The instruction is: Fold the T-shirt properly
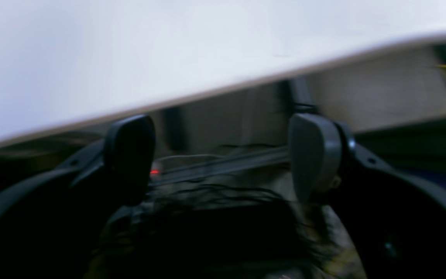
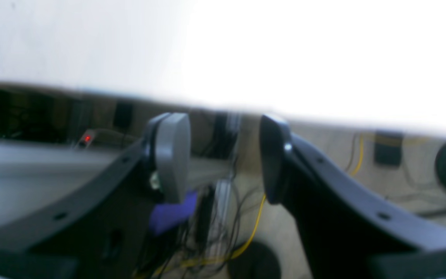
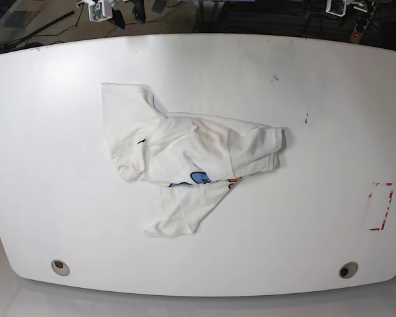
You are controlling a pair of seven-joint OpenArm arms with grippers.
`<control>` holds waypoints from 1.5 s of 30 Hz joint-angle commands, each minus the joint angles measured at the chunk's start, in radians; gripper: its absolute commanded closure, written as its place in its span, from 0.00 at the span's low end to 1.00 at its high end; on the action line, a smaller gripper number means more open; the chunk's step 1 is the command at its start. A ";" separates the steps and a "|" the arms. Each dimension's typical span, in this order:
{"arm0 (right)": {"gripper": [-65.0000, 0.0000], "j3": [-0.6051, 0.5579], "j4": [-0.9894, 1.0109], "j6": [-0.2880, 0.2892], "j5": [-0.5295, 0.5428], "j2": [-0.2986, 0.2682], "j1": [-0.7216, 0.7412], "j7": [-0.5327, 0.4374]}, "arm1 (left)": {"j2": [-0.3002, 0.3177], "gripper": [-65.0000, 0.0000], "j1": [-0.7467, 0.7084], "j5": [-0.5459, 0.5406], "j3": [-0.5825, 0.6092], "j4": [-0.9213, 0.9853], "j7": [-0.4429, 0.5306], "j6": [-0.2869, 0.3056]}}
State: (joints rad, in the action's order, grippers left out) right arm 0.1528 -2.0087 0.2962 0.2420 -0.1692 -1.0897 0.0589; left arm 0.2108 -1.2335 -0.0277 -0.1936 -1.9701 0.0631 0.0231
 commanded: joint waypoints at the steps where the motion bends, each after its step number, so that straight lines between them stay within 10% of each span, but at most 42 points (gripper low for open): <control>1: 0.58 0.004 -0.017 0.010 0.007 -0.008 0.059 0.012 | -0.012 0.22 0.030 -0.004 0.001 -0.018 0.020 0.008; 8: 0.57 0.000 -0.017 0.011 0.007 -0.008 0.234 0.112 | -0.092 0.02 0.108 -0.002 -0.005 -0.016 0.020 0.008; 16: 0.29 -0.003 -0.017 0.013 0.013 -0.002 0.472 0.338 | -0.104 0.00 0.162 -0.001 -0.005 -0.013 0.020 0.007; 28: 0.28 0.113 0.036 0.077 0.374 0.017 0.823 0.819 | -0.126 0.00 0.258 0.004 -0.039 -0.011 0.019 0.010; 45: 0.29 0.135 0.328 0.077 0.445 0.063 0.960 0.838 | -0.119 0.00 0.413 0.005 -0.071 -0.005 -0.157 0.011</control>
State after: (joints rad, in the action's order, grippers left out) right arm 0.2897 -1.6756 0.3668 0.6647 -0.1078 -0.1455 0.9119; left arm 0.0868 -0.8276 -0.0235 -0.2607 -1.9598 -0.1165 0.0418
